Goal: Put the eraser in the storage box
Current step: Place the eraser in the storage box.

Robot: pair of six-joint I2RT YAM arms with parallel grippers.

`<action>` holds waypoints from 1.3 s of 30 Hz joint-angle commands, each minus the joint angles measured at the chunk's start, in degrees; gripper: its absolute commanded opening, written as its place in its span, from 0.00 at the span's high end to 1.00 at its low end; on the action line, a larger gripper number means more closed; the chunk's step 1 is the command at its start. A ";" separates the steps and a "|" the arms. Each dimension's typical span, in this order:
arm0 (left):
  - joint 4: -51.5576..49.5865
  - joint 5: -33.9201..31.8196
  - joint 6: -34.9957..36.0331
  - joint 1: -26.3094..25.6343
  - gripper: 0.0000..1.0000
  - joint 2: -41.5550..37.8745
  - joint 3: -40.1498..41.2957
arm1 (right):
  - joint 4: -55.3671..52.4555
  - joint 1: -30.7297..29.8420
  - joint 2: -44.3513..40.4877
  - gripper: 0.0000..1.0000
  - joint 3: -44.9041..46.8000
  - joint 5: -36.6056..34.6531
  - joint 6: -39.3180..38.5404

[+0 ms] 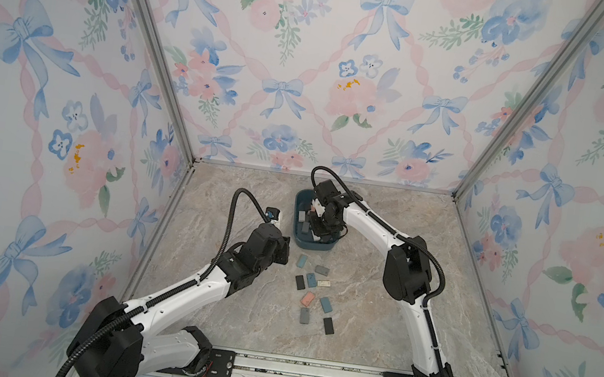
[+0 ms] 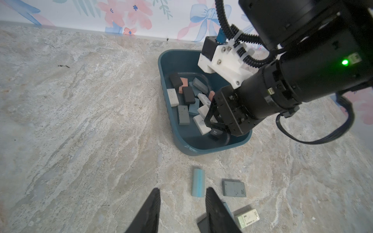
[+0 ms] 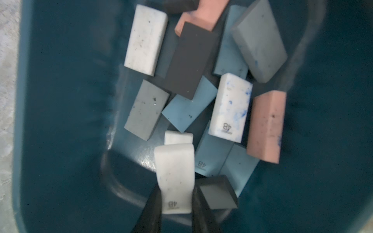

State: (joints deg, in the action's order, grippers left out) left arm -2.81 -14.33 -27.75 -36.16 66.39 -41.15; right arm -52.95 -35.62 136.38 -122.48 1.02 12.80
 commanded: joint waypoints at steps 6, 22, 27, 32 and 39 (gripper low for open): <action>0.87 0.50 -0.42 0.55 0.60 0.59 -0.22 | -2.07 0.46 1.97 0.74 -1.80 -1.02 -0.40; 0.50 0.34 -0.54 0.49 0.60 0.32 -0.13 | -2.99 0.46 1.23 0.59 -3.26 -0.93 -0.67; 0.18 0.26 -0.63 0.57 0.59 0.30 -0.21 | -3.05 0.45 -1.24 0.57 -3.64 -0.69 -0.83; -0.02 0.76 -1.13 0.57 0.59 0.28 -0.29 | -2.39 0.46 -5.82 0.57 -2.15 -0.15 -1.03; -0.77 1.66 -1.43 0.57 0.59 0.90 -0.60 | 4.52 0.65 -16.53 0.56 7.48 0.65 -0.50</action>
State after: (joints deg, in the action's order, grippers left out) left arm -2.92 -13.65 -28.40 -35.97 66.59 -41.15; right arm -51.20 -35.62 125.19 -117.80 1.06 12.36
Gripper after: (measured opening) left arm 0.407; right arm 0.442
